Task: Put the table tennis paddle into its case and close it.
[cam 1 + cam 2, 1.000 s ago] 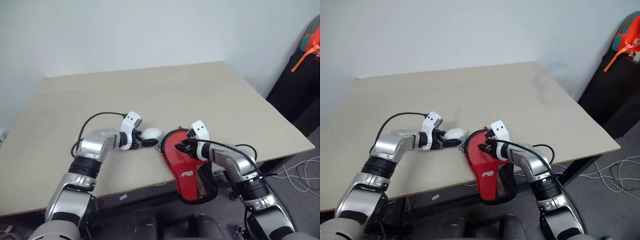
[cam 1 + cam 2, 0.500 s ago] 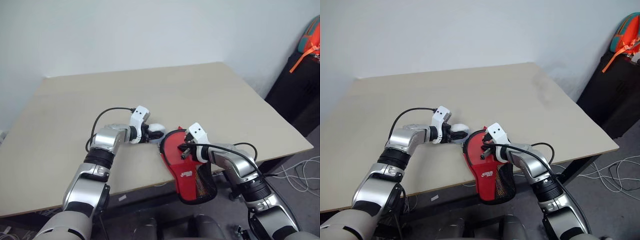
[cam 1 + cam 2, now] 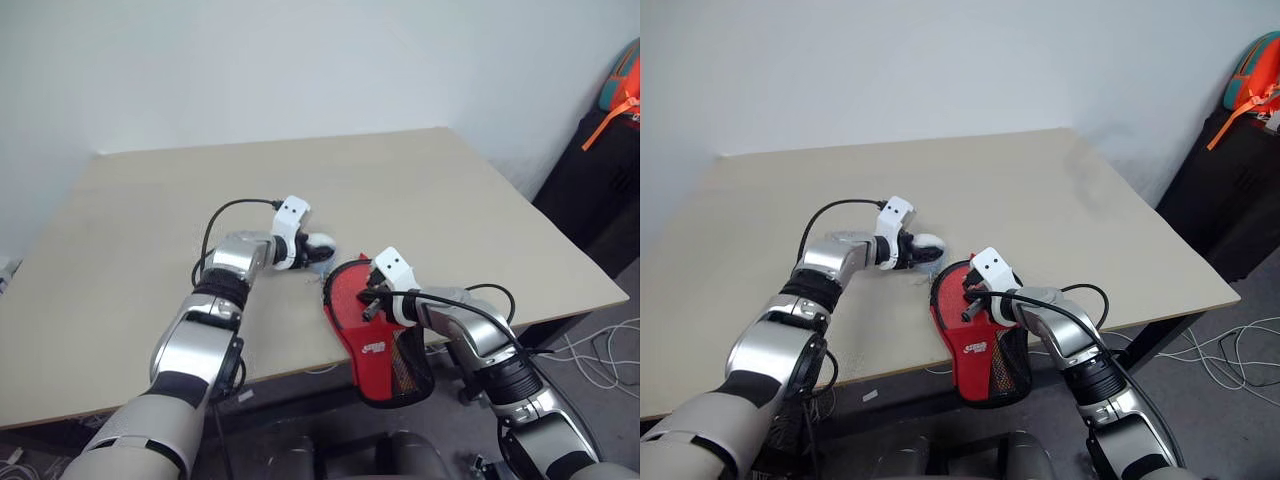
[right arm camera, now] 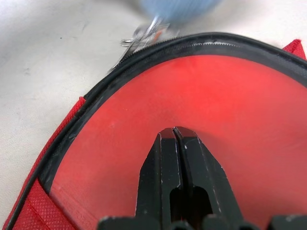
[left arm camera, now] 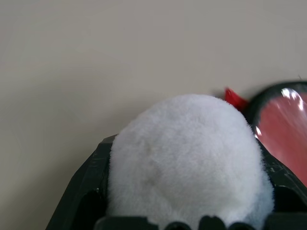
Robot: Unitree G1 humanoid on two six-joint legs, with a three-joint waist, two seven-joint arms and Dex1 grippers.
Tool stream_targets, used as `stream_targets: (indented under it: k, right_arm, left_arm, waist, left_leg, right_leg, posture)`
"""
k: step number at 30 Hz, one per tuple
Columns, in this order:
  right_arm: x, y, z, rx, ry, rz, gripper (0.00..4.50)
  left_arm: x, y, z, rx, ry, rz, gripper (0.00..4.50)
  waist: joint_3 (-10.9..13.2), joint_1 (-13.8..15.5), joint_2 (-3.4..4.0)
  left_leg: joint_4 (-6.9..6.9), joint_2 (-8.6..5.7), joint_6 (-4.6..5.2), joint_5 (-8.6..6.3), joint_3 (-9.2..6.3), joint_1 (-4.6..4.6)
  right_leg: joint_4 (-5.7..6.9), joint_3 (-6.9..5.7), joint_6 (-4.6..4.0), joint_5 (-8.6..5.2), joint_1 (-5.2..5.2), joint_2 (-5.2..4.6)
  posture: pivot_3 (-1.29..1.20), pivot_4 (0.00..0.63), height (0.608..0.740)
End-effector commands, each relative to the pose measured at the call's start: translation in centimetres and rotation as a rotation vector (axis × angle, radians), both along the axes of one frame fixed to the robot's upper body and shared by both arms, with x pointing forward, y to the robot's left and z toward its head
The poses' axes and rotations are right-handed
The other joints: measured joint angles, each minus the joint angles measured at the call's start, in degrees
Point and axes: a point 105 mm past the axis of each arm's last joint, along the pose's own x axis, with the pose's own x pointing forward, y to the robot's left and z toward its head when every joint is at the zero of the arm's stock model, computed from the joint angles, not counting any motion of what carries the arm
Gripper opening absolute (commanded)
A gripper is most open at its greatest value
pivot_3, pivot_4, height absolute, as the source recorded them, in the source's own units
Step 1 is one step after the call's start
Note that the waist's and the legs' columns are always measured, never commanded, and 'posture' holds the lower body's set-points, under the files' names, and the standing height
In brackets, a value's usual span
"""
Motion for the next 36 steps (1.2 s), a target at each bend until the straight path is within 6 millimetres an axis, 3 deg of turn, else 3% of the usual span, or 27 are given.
stream_targets:
  k: [1,7,16,27,36]
  right_arm:
    - [-1.5,-0.5,-3.0,-0.067,0.122,-0.002,0.0]
    - [-1.8,-0.6,-3.2,-0.071,0.124,-0.003,0.0]
    - [-2.1,-0.8,-3.0,-0.075,0.121,-0.005,0.0]
    - [-2.5,-0.8,-2.9,-0.07,0.12,-0.017,0.0]
    - [-2.6,-1.0,-3.1,-0.075,0.123,-0.03,0.0]
  left_arm:
    - [1.5,-0.5,3.5,-0.002,-0.128,0.005,2.75]
    - [2.4,-1.4,4.6,-0.018,-0.177,0.042,2.75]
    - [3.1,-4.8,4.5,0.0,-0.207,0.124,2.75]
    - [2.6,-8.9,4.3,-0.011,-0.252,0.124,2.75]
    - [1.2,-12.6,3.8,-0.006,-0.309,-0.003,2.75]
  waist:
    - [0.0,0.0,0.0]
    - [0.0,0.0,-0.01]
    - [0.0,0.0,-0.03]
    - [0.0,0.1,-0.03]
    - [0.0,0.1,-0.03]
  left_leg:
    - [0.0,0.0,0.0,0.0,0.0,0.0]
    - [0.01,-0.01,0.02,-0.01,-0.02,-0.01]
    - [0.04,-0.03,0.09,-0.05,-0.09,-0.02]
    - [0.07,-0.04,0.15,-0.08,-0.16,-0.03]
    - [0.08,-0.04,0.19,-0.1,-0.2,-0.03]
  right_leg:
    - [0.0,0.0,0.0,0.0,0.0,0.0]
    - [0.0,-0.02,0.0,0.0,0.0,-0.01]
    - [-0.03,-0.07,0.01,-0.01,0.03,-0.04]
    - [-0.04,-0.14,0.03,-0.02,0.09,-0.14]
    - [-0.05,-0.2,0.06,-0.03,0.12,-0.27]
  posture:
    - [0.0,0.0,0.724]
    - [0.0,0.0,0.724]
    - [0.0,0.0,0.724]
    - [0.0,0.0,0.724]
    - [0.0,0.0,0.724]
